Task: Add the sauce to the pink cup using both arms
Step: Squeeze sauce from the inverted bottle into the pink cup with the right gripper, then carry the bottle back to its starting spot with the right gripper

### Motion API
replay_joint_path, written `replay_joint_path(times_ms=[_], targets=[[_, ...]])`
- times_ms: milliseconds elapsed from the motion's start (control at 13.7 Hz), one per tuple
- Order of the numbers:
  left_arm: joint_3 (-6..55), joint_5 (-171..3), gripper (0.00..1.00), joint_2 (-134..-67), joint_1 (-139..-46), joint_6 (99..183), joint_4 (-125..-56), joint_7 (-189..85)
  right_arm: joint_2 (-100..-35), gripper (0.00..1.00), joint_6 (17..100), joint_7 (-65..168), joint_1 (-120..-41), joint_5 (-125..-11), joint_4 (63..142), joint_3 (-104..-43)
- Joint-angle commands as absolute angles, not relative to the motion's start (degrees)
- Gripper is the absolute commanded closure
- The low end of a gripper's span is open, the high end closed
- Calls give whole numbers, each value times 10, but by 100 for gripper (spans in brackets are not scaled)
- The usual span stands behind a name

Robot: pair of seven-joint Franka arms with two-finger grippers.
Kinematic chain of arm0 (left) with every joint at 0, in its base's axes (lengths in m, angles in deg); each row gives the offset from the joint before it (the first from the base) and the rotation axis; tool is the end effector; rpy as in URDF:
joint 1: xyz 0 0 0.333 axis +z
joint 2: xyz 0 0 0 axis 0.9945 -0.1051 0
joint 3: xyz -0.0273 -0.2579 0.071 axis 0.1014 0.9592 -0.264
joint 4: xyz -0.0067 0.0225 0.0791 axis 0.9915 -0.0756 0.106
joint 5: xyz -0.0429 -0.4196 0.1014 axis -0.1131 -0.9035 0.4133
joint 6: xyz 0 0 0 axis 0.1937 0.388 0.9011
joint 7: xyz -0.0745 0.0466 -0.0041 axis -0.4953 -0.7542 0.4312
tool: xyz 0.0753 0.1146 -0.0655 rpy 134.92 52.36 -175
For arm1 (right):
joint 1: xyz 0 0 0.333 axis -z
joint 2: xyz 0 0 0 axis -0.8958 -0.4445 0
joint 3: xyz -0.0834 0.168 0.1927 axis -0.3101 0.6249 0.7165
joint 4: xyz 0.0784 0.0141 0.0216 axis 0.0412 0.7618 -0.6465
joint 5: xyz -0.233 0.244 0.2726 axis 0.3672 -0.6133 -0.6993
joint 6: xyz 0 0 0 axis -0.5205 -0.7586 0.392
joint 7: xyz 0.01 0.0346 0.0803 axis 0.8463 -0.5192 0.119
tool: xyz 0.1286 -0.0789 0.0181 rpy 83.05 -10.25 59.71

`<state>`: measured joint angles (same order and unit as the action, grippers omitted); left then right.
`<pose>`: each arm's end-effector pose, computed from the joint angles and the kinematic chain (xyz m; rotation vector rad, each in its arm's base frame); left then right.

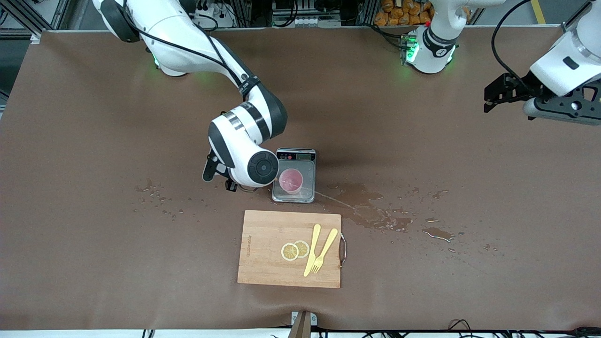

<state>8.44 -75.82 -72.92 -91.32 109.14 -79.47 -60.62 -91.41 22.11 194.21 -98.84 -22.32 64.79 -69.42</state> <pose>0.5707 -0.0977 0.5559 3.1141 -0.3197 -0.0400 0.5831 0.3622 0.2254 1.6210 -2.0462 0.1922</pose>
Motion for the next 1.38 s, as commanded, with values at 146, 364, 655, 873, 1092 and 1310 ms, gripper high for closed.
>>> replay_joint_path(times_ms=[146, 364, 655, 873, 1092, 1310], targets=[[86, -741, 0, -741, -913, 1070, -772, -602, -920, 64, 206, 1946, -990, -208, 629, -699], [85, -741, 0, -740, -912, 1069, -773, -606, -906, 64, 207, 1923, -967, -220, 629, -694], [82, -742, 0, -739, -910, 1068, -772, -604, -876, 62, 210, 1872, -919, -288, 629, -694], [81, -742, 0, -743, -908, 1068, -771, -604, -842, 59, 211, 1823, -878, -332, 632, -694], [81, -742, 0, -743, -909, 1068, -770, -603, -810, 55, 207, 1762, -821, -396, 635, -695], [82, -741, 0, -743, -910, 1069, -770, -602, -776, 55, 214, 1697, -764, -454, 675, -695]])
